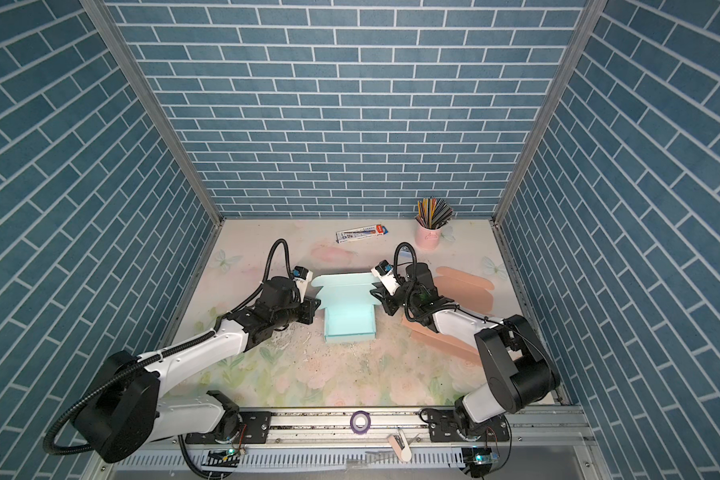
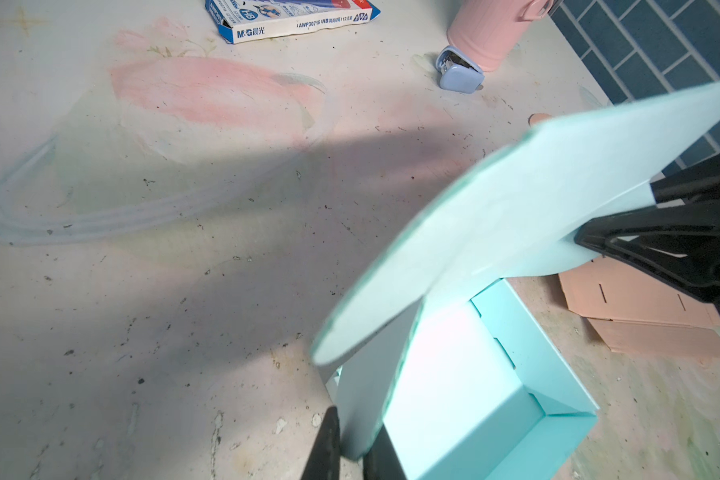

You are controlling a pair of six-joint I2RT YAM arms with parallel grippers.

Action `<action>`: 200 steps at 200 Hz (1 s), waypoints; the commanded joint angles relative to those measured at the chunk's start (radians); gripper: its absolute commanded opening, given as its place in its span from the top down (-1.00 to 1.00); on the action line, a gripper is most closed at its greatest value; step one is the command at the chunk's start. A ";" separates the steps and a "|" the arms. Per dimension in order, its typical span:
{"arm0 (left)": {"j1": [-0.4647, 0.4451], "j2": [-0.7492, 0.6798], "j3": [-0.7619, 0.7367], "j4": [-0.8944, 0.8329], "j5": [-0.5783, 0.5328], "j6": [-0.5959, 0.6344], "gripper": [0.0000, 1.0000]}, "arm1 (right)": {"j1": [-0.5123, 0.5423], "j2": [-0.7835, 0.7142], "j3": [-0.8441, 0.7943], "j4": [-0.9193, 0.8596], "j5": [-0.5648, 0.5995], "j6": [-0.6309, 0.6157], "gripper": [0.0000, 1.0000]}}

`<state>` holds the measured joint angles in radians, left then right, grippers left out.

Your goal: Fold the paper box

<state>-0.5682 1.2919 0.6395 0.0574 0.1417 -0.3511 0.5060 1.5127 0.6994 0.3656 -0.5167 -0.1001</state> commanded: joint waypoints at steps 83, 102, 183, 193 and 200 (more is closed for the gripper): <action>-0.035 0.031 0.050 0.100 -0.141 -0.066 0.82 | 0.137 -0.033 0.000 -0.016 0.482 0.164 0.62; -0.036 0.027 0.042 0.105 -0.145 -0.065 0.82 | 0.137 -0.050 0.002 -0.045 0.504 0.194 0.62; -0.042 0.023 0.016 0.128 -0.165 -0.065 0.85 | 0.146 -0.066 0.015 -0.108 0.529 0.224 0.75; -0.047 0.026 0.017 0.130 -0.172 -0.062 0.84 | 0.149 -0.065 0.016 -0.103 0.535 0.224 0.77; -0.048 0.029 0.017 0.132 -0.173 -0.062 0.85 | 0.151 -0.061 0.017 -0.100 0.537 0.224 0.78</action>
<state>-0.6125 1.3224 0.6632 0.1524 0.0189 -0.3958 0.6518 1.4639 0.7021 0.3115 -0.0368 0.1013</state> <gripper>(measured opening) 0.079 0.118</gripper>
